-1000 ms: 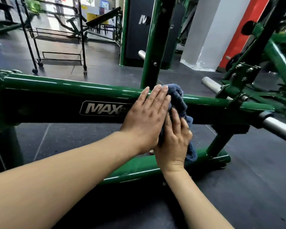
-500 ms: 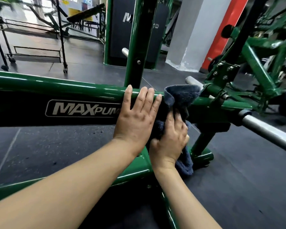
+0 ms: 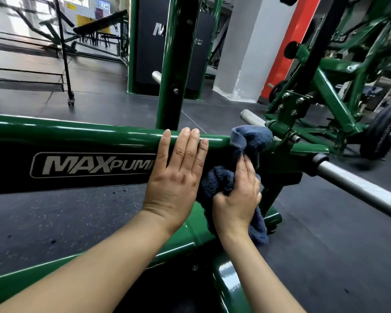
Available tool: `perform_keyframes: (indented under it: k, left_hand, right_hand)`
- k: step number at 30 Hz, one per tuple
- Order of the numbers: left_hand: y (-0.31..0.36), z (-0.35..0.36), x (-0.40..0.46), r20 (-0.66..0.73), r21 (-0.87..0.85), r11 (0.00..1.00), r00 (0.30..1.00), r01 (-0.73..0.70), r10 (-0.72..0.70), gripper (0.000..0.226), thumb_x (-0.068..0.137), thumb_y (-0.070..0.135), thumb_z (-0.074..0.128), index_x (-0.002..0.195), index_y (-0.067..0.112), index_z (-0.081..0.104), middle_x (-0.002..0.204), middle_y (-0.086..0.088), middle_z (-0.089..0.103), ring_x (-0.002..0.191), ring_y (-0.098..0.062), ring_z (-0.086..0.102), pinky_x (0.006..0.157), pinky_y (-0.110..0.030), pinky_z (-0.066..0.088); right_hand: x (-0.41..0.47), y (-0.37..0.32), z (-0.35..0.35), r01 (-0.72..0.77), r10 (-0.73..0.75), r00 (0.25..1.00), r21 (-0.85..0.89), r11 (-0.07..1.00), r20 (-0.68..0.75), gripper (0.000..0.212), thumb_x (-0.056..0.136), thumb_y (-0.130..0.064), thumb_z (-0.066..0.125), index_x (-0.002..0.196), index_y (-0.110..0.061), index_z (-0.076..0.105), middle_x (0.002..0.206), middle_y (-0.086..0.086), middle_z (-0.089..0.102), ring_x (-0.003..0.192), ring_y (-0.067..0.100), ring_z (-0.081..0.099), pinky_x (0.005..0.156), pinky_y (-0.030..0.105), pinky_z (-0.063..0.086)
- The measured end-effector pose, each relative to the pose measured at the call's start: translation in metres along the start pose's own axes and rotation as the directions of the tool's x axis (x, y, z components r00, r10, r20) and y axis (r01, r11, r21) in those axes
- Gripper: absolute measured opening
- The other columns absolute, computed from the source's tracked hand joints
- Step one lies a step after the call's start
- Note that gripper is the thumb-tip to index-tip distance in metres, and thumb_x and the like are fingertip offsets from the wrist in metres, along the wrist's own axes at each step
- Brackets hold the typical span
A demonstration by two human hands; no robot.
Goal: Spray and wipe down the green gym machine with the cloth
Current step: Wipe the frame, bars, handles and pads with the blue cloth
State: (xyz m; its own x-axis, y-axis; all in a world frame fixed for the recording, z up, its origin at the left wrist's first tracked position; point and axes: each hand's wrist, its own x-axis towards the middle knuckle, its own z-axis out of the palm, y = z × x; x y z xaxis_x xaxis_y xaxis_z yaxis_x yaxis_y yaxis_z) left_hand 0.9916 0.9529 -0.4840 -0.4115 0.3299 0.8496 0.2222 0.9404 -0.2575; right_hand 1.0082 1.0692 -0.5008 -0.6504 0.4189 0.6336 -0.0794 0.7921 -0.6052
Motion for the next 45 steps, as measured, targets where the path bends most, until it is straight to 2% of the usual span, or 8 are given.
perform_keyframes:
  k: [7, 13, 24, 27, 31, 36, 41, 45]
  left_hand:
    - [0.008, 0.005, -0.002, 0.041, 0.064, 0.997, 0.998, 0.038, -0.04, 0.055, 0.097, 0.003, -0.003, 0.145, -0.001, 0.024, 0.149, -0.025, 0.035, 0.138, -0.042, 0.03, 0.113, -0.063, -0.003]
    - [0.003, 0.008, -0.003, -0.002, 0.045, 0.999, 1.0, -0.008, 0.008, 0.062, 0.088, 0.01, 0.027, 0.149, 0.005, 0.023, 0.156, -0.012, 0.027, 0.14, -0.04, 0.02, 0.115, -0.061, -0.006]
    - [0.015, -0.001, 0.005, 0.097, 0.001, 0.999, 0.994, 0.048, -0.048, 0.061, 0.087, 0.016, 0.046, 0.144, -0.001, 0.032, 0.15, -0.018, 0.037, 0.142, -0.042, 0.022, 0.117, -0.058, -0.005]
    - [0.016, -0.005, 0.009, 0.119, -0.01, 0.998, 0.991, 0.064, -0.063, 0.065, 0.082, 0.018, 0.058, 0.14, -0.002, 0.038, 0.146, -0.02, 0.041, 0.141, -0.042, 0.028, 0.117, -0.056, -0.003]
    - [0.015, -0.004, 0.01, 0.133, 0.014, 0.999, 0.99, 0.052, -0.054, 0.063, 0.082, 0.019, 0.05, 0.14, -0.003, 0.038, 0.146, -0.02, 0.041, 0.139, -0.041, 0.031, 0.118, -0.056, -0.004]
    - [0.015, -0.007, 0.008, 0.158, 0.016, 0.999, 0.986, 0.043, -0.045, 0.065, 0.082, 0.019, 0.046, 0.143, -0.002, 0.036, 0.147, -0.019, 0.039, 0.139, -0.04, 0.031, 0.118, -0.056, -0.003]
    - [0.013, -0.005, 0.007, 0.127, 0.001, 0.999, 0.991, 0.046, -0.046, 0.065, 0.081, 0.017, 0.044, 0.142, -0.002, 0.036, 0.147, -0.019, 0.04, 0.139, -0.04, 0.032, 0.118, -0.055, -0.001]
    - [0.01, -0.001, 0.006, 0.112, 0.059, 0.998, 0.993, 0.016, -0.023, 0.062, 0.085, 0.017, 0.028, 0.144, -0.002, 0.027, 0.149, -0.019, 0.038, 0.139, -0.04, 0.031, 0.117, -0.056, -0.003]
  right_hand:
    - [0.003, 0.028, 0.008, -0.39, 0.377, 0.919, 0.126, 0.912, 0.117, 0.074, 0.074, 0.008, 0.05, 0.144, -0.009, 0.038, 0.151, 0.009, 0.035, 0.137, 0.031, 0.032, 0.112, 0.042, 0.027]
    - [0.026, 0.003, -0.017, -0.18, 0.182, 0.983, 0.116, 0.977, 0.0, 0.086, 0.068, 0.011, 0.053, 0.145, -0.023, 0.039, 0.15, -0.009, 0.039, 0.133, 0.019, 0.032, 0.111, 0.042, 0.022]
    - [0.026, 0.019, -0.009, -0.411, 0.38, 0.907, 0.184, 0.893, 0.18, 0.051, 0.064, -0.001, 0.045, 0.114, -0.01, 0.051, 0.123, 0.01, 0.055, 0.114, 0.037, 0.048, 0.099, 0.049, 0.04]
    - [0.039, 0.012, -0.019, -0.334, 0.313, 0.939, 0.162, 0.929, 0.141, 0.077, 0.064, 0.0, 0.047, 0.138, -0.02, 0.045, 0.14, 0.001, 0.051, 0.125, 0.031, 0.045, 0.107, 0.048, 0.034]
    - [0.041, 0.016, -0.019, -0.325, 0.312, 0.939, 0.078, 0.942, 0.142, 0.082, 0.07, 0.007, 0.052, 0.145, -0.021, 0.036, 0.149, -0.005, 0.04, 0.128, 0.028, 0.038, 0.107, 0.042, 0.029]
    - [0.008, 0.027, -0.003, -0.471, 0.435, 0.866, 0.109, 0.876, 0.247, 0.043, 0.063, -0.002, 0.045, 0.105, -0.009, 0.048, 0.113, 0.014, 0.058, 0.108, 0.039, 0.051, 0.093, 0.051, 0.043]
    - [0.029, 0.004, -0.013, -0.379, 0.363, 0.92, 0.103, 0.919, 0.149, 0.083, 0.073, 0.005, 0.051, 0.148, -0.021, 0.028, 0.151, -0.003, 0.037, 0.134, 0.027, 0.031, 0.108, 0.042, 0.022]
    - [0.034, 0.016, -0.007, -0.37, 0.362, 0.919, 0.027, 0.929, 0.153, 0.079, 0.074, 0.003, 0.052, 0.146, -0.018, 0.028, 0.151, -0.002, 0.035, 0.131, 0.03, 0.031, 0.108, 0.044, 0.024]
